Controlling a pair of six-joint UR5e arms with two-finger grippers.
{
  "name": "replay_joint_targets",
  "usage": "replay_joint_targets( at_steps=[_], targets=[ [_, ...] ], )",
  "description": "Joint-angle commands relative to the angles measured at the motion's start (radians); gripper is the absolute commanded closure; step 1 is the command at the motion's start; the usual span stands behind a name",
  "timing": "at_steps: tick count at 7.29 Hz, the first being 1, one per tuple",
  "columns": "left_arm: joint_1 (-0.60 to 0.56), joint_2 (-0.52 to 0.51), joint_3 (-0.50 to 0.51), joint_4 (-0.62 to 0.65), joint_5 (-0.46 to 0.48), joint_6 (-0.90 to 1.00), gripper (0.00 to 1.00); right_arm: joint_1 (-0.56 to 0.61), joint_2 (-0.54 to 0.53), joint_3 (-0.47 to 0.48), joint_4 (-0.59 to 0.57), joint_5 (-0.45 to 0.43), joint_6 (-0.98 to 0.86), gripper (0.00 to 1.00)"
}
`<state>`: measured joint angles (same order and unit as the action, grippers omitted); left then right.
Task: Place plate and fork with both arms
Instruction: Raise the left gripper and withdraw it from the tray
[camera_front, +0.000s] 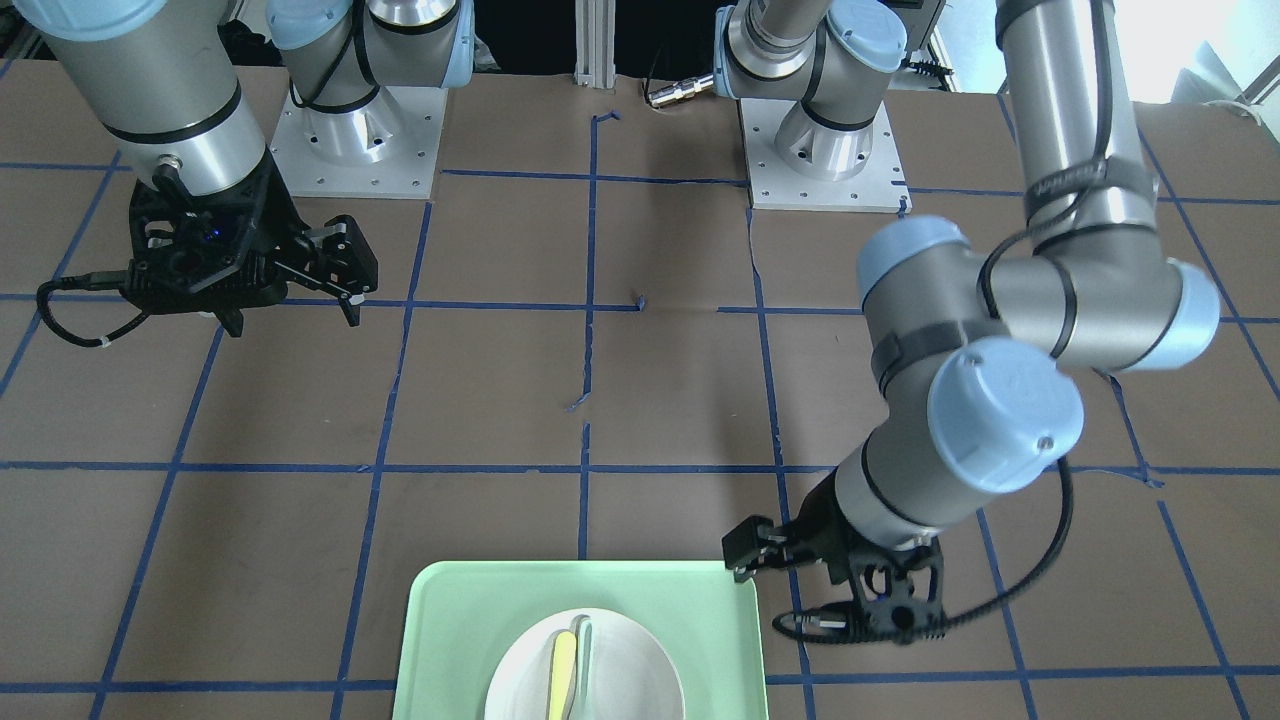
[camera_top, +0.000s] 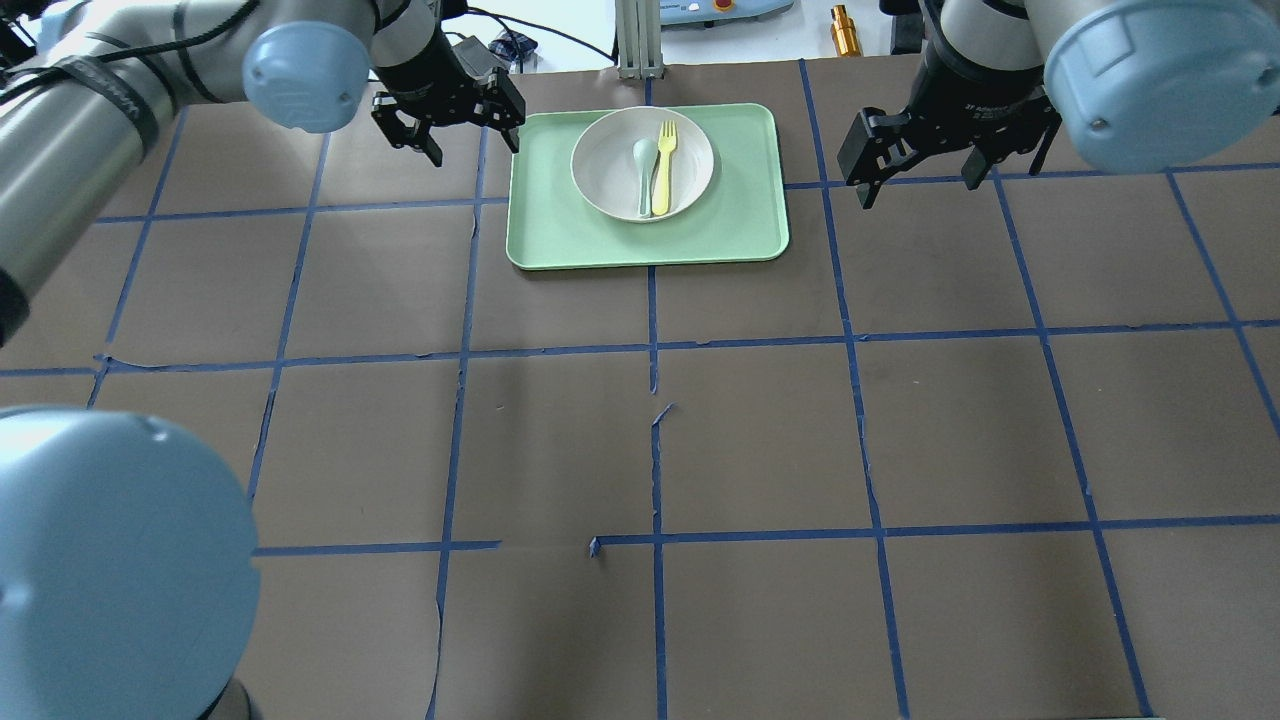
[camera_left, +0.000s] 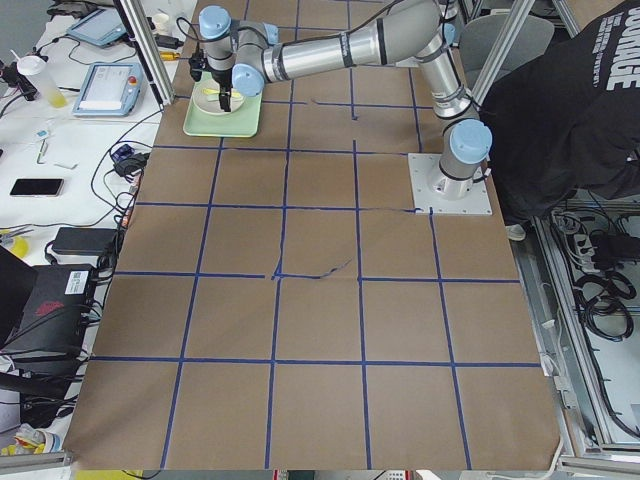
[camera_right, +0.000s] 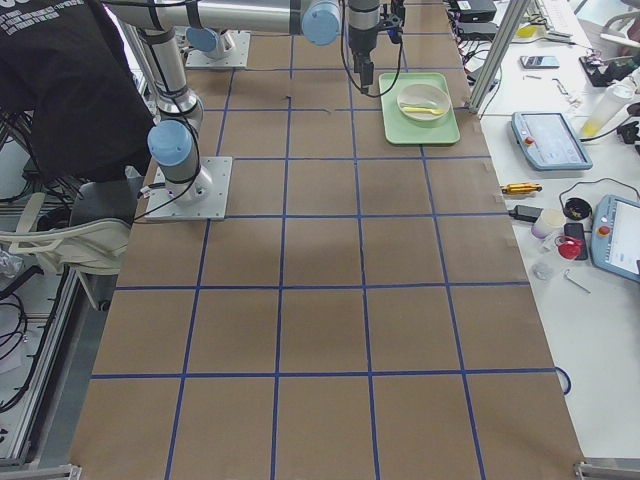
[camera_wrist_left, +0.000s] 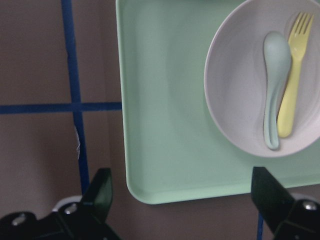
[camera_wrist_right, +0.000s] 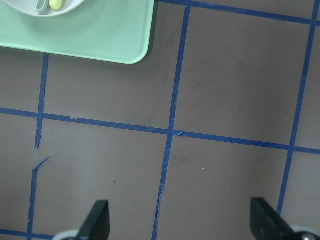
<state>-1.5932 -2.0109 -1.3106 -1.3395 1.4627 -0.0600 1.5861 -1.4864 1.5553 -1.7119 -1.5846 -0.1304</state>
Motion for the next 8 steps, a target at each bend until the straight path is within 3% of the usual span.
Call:
replay_joint_targets(
  at_steps=[1,3,4,8],
  targets=[
    [-0.007,0.221,-0.089,-0.138,0.053,-0.071,0.0,0.0,0.0,0.0,0.0,0.0,0.0,0.0],
    [-0.014,0.398,-0.273,-0.129,0.057,-0.13,0.0,0.0,0.0,0.0,0.0,0.0,0.0,0.0],
    [-0.019,0.453,-0.301,-0.133,0.1,-0.179,0.0,0.0,0.0,0.0,0.0,0.0,0.0,0.0],
    [-0.036,0.446,-0.303,-0.136,0.108,-0.182,0.0,0.0,-0.002,0.0,0.0,0.0,0.0,0.0]
  ],
)
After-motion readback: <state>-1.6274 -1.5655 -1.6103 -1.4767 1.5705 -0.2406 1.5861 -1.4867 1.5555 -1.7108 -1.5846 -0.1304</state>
